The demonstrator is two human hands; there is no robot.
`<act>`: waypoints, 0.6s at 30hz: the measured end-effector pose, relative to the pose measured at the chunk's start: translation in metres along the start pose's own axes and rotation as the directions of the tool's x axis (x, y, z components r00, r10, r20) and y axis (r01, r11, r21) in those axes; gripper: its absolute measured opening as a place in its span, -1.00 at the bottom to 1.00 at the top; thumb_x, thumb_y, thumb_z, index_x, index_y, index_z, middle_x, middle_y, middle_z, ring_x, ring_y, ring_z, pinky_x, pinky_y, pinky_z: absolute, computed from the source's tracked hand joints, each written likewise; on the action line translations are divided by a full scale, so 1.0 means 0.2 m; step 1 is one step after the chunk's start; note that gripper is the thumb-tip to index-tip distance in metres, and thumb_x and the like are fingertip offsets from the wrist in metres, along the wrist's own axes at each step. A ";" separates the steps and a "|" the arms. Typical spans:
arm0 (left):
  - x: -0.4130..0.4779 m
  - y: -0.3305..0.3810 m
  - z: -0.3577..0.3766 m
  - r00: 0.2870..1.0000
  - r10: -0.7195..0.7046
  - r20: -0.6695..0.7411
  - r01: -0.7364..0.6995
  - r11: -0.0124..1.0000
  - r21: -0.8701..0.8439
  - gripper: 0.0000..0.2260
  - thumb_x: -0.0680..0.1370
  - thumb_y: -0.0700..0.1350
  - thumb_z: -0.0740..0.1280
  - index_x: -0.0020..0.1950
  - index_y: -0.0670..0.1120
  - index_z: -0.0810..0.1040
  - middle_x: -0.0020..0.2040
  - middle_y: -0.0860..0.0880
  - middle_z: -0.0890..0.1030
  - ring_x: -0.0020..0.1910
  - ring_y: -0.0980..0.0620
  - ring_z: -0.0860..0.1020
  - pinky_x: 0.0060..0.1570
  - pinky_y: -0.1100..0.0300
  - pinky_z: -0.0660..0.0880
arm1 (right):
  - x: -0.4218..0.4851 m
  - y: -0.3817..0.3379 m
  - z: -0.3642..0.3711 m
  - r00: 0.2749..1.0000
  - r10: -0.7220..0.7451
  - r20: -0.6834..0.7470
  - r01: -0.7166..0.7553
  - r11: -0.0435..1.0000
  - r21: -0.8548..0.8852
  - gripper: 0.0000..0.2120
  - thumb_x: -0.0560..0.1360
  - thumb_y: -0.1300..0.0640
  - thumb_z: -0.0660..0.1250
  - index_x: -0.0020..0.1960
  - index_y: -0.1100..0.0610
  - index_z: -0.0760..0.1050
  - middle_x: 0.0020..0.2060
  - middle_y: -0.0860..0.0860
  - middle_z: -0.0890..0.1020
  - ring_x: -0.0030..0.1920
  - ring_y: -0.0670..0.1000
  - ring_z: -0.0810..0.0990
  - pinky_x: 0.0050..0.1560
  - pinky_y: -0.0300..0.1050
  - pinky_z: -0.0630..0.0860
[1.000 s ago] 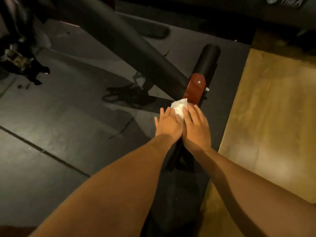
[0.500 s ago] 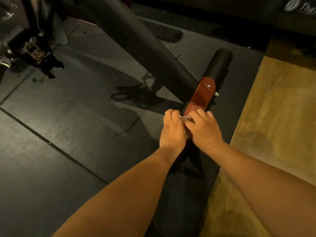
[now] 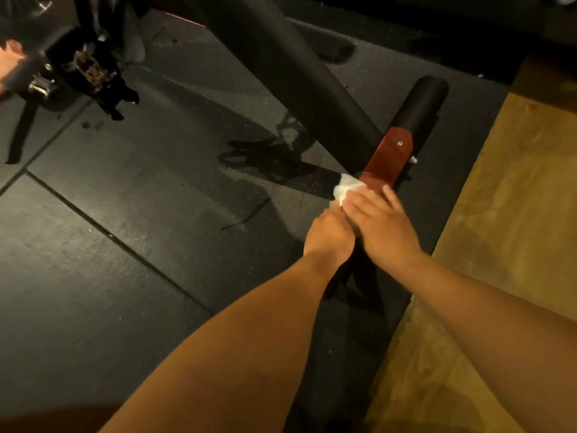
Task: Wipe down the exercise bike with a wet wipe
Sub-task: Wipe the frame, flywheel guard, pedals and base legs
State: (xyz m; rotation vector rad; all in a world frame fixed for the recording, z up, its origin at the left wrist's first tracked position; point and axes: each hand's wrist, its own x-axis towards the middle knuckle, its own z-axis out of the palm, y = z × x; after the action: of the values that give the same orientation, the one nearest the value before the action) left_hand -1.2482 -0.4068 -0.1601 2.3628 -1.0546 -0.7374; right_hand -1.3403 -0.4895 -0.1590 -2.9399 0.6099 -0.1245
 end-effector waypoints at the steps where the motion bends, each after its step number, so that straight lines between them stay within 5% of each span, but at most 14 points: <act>1: -0.07 -0.03 -0.01 0.999 -0.036 0.001 0.036 0.999 -0.039 -0.71 0.66 -0.14 0.14 0.34 -0.18 0.47 0.20 -0.18 0.60 0.17 -0.15 0.57 0.23 -0.03 0.47 | -0.03 -0.05 0.02 0.998 -0.054 0.020 0.054 0.999 -0.008 -0.51 0.37 0.29 0.40 0.31 0.20 0.52 0.29 0.11 0.56 0.37 0.14 0.45 0.47 0.18 0.14; 4: -0.29 -0.22 -0.04 0.988 -0.153 0.007 0.153 0.988 -0.029 -0.71 0.67 -0.06 0.10 0.19 -0.14 0.56 0.12 -0.20 0.64 0.11 -0.20 0.58 0.11 0.01 0.48 | -0.12 -0.23 0.07 0.973 -0.217 0.081 0.216 0.976 0.020 -0.50 0.32 0.24 0.36 0.27 0.21 0.55 0.24 0.11 0.60 0.33 0.12 0.50 0.49 0.18 0.09; 7: -0.46 -0.35 -0.09 0.973 -0.202 0.113 0.199 0.979 0.041 -0.68 0.67 0.01 0.08 0.05 -0.10 0.58 0.04 -0.15 0.64 -0.02 -0.08 0.60 0.02 0.02 0.51 | -0.15 -0.34 0.04 0.894 -0.351 0.278 0.375 0.926 -0.037 -0.46 0.44 0.15 0.35 0.42 0.13 0.41 0.39 0.04 0.46 0.47 0.08 0.31 0.49 0.22 -0.16; 11: -0.26 -0.14 -0.11 0.995 -0.077 0.058 0.080 0.996 -0.050 -0.66 0.65 -0.19 0.16 0.41 -0.22 0.41 0.40 -0.20 0.45 0.39 -0.14 0.41 0.37 0.13 0.31 | -0.03 -0.14 -0.05 0.934 -0.226 0.278 0.308 0.904 -0.298 -0.42 0.54 0.15 0.10 0.56 0.10 0.13 0.55 0.07 0.17 0.57 0.06 0.02 0.39 0.29 -0.39; 14: -0.12 0.01 -0.08 0.998 -0.065 0.026 0.068 0.989 -0.130 -0.70 0.63 -0.19 0.21 0.37 -0.17 0.44 0.28 -0.13 0.53 0.24 -0.06 0.53 0.22 0.22 0.42 | -0.01 -0.04 -0.06 0.953 -0.178 0.243 0.253 0.911 -0.326 -0.39 0.54 0.18 0.22 0.55 0.12 0.13 0.56 0.07 0.13 0.56 0.06 0.03 0.43 0.24 -0.31; 18: -0.28 -0.12 -0.12 0.997 -0.060 0.040 0.063 0.994 -0.085 -0.71 0.62 -0.15 0.24 0.35 -0.10 0.47 0.20 -0.09 0.61 0.16 -0.04 0.59 0.17 0.18 0.46 | -0.20 -0.24 0.09 0.998 0.022 -0.053 -0.023 1.000 -0.016 -0.39 0.33 0.32 0.48 0.36 0.24 0.45 0.38 0.13 0.47 0.43 0.14 0.37 0.44 0.21 0.22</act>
State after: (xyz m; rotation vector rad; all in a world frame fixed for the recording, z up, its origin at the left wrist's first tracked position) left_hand -1.2520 -0.3451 -0.1390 2.3255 -0.9495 -0.8349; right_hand -1.3567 -0.4271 -0.1720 -2.9534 0.6538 -0.1964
